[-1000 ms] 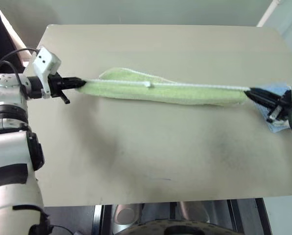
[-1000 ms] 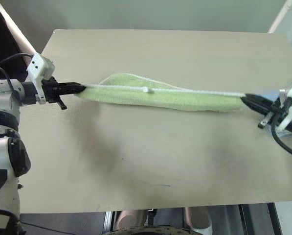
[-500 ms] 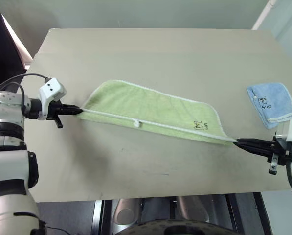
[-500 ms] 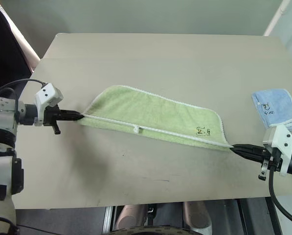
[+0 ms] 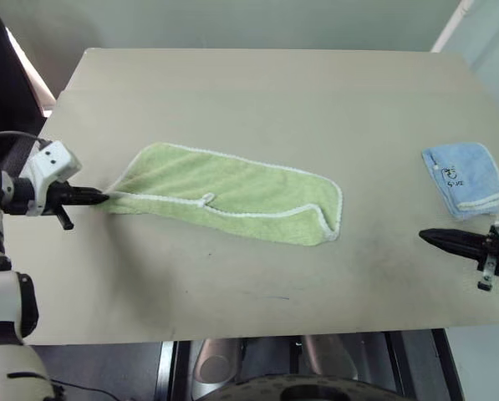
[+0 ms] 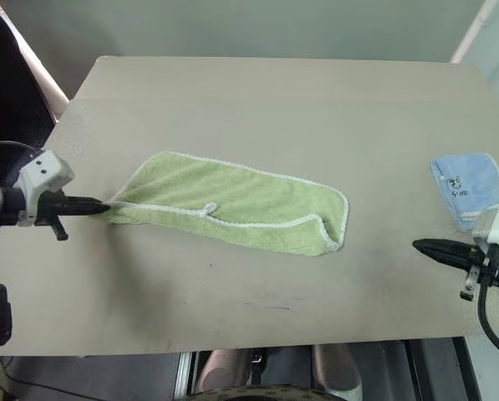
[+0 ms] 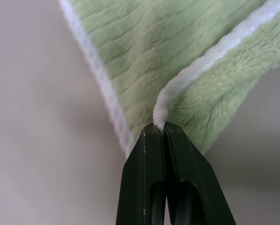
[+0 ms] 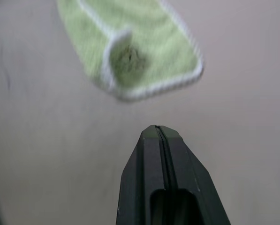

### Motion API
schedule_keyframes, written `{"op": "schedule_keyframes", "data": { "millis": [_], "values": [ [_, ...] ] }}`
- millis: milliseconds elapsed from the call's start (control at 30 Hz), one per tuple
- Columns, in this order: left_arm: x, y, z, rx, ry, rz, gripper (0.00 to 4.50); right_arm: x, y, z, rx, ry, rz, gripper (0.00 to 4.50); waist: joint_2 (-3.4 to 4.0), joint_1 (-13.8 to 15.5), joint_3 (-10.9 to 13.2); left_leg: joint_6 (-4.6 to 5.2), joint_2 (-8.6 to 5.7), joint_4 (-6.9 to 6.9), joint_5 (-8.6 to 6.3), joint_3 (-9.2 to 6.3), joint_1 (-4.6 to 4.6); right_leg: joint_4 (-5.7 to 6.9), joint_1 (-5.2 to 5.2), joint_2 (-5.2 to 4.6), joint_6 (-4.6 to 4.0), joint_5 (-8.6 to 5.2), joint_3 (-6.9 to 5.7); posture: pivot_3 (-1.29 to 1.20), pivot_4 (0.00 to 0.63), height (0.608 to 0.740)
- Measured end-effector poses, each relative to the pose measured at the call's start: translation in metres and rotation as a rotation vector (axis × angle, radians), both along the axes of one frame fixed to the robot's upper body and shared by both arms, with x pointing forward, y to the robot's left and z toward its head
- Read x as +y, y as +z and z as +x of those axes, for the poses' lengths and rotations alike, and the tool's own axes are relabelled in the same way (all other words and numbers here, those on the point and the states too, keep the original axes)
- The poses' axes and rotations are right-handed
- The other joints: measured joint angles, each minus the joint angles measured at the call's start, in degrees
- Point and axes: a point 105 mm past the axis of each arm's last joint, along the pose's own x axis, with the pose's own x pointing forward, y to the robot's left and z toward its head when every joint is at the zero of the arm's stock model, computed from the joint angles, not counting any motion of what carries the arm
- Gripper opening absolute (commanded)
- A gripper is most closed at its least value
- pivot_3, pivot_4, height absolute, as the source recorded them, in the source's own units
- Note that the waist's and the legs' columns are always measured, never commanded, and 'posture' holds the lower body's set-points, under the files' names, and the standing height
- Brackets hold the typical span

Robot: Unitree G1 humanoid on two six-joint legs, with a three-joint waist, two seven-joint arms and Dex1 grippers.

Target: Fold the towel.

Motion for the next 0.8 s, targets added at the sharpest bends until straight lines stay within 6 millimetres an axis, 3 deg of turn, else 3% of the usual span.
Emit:
{"op": "schedule_keyframes", "data": {
  "millis": [100, 167, 300, 433, 800],
  "values": [
    [-0.009, 0.001, 0.005, -0.004, -0.024, -0.024, 0.04, 0.014, 0.004, 0.008, 0.083, -0.011, 0.033, 0.0, -0.02, 0.0, 0.0, -0.03, 0.01, -0.02, 0.05, 0.01, -0.01, 0.0, 0.0, 0.01, 0.03, 0.01, -0.02, 0.0, 0.15, 0.728],
    [-0.013, 0.0, 0.006, -0.002, -0.033, -0.034, 0.0, 0.025, 0.008, 0.016, 0.087, -0.014, 0.069, 0.36, -0.02, 0.0, 0.0, -0.04, 0.0, -0.04, 0.06, 0.03, -0.01, -0.01, -0.02, 0.01, 0.05, 0.0, -0.01, 0.0, 0.15, 0.728],
    [-0.019, 0.0, 0.009, 0.001, -0.047, -0.049, 0.0, 0.048, 0.003, 0.032, 0.07, 0.005, 0.056, 1.51, -0.02, 0.0, 0.0, -0.01, 0.02, -0.02, 0.07, -0.01, -0.05, 0.0, -0.08, 0.01, 0.15, 0.06, -0.04, 0.0, 0.15, 0.728],
    [-0.029, 0.007, 0.014, -0.011, -0.078, -0.05, 0.0, 0.073, 0.004, 0.05, 0.074, 0.056, 0.075, 2.93, -0.01, 0.0, 0.0, 0.07, 0.01, 0.0, 0.17, 0.02, -0.1, -0.01, -0.11, 0.01, 0.27, 0.19, -0.03, 0.0, 0.15, 0.728],
    [-0.054, 0.015, 0.018, -0.012, -0.114, -0.043, 0.0, 0.11, -0.009, 0.081, 0.286, 0.083, 0.123, 2.93, -0.02, -0.2, 0.0, 0.01, 0.03, -0.06, 0.31, 0.05, -0.19, 0.0, -0.27, -0.03, 0.19, 0.24, -0.05, 0.0, 0.15, 0.728]
  ]
}}
